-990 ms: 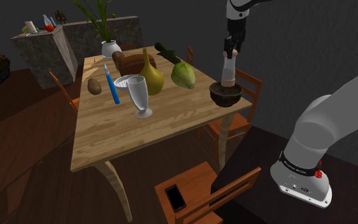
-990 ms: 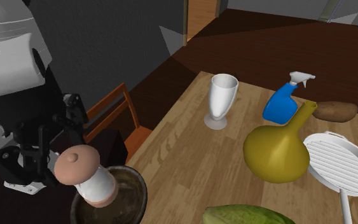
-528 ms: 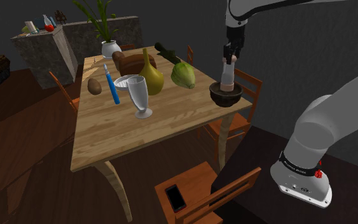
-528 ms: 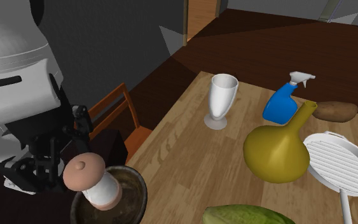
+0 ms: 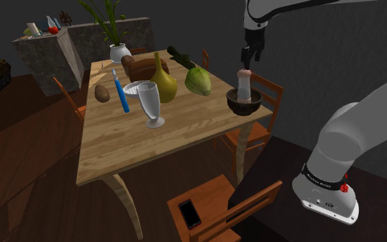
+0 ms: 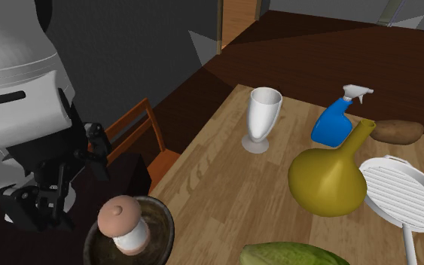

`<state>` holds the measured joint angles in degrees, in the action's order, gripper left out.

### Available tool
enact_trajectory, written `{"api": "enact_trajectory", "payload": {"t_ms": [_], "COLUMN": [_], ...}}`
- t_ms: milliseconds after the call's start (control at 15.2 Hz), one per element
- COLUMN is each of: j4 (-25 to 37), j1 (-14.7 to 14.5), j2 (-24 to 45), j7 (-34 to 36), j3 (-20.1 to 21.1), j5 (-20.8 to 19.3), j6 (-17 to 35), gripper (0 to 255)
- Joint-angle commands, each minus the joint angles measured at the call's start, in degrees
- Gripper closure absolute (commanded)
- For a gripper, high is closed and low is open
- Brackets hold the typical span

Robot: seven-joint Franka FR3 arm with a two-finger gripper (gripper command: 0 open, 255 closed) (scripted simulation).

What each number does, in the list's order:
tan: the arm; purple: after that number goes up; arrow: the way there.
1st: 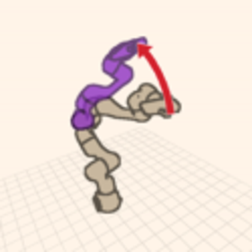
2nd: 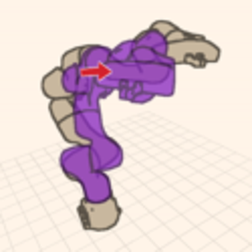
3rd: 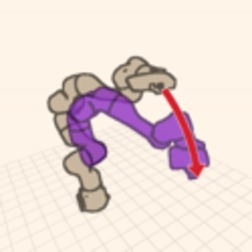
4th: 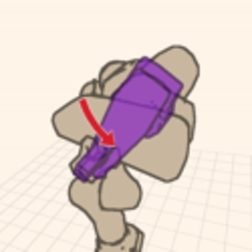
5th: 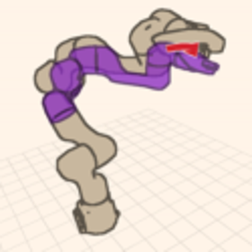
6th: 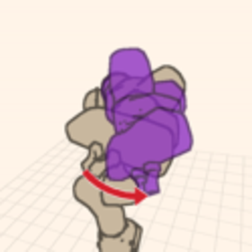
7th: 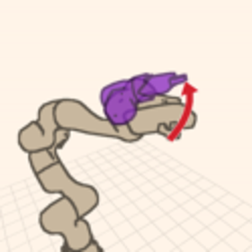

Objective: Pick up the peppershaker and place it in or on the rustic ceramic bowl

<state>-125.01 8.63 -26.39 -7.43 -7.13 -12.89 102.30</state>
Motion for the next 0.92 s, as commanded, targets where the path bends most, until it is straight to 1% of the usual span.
{"api": "enact_trajectory", "payload": {"t_ms": [0, 198, 462, 858], "j4": [0.0, 0.0, 7.6, 7.6], "j1": [0.0, 0.0, -0.4, -0.4], "j2": [0.0, 0.0, 0.5, 0.5], "j7": [0.0, 0.0, -0.3, -0.3], "j3": [0.0, 0.0, 1.1, 1.1], "j5": [0.0, 0.0, 0.7, 0.7], "j6": [0.0, 0.0, -7.2, -7.2], "gripper": [0, 0, 0, 0]}}
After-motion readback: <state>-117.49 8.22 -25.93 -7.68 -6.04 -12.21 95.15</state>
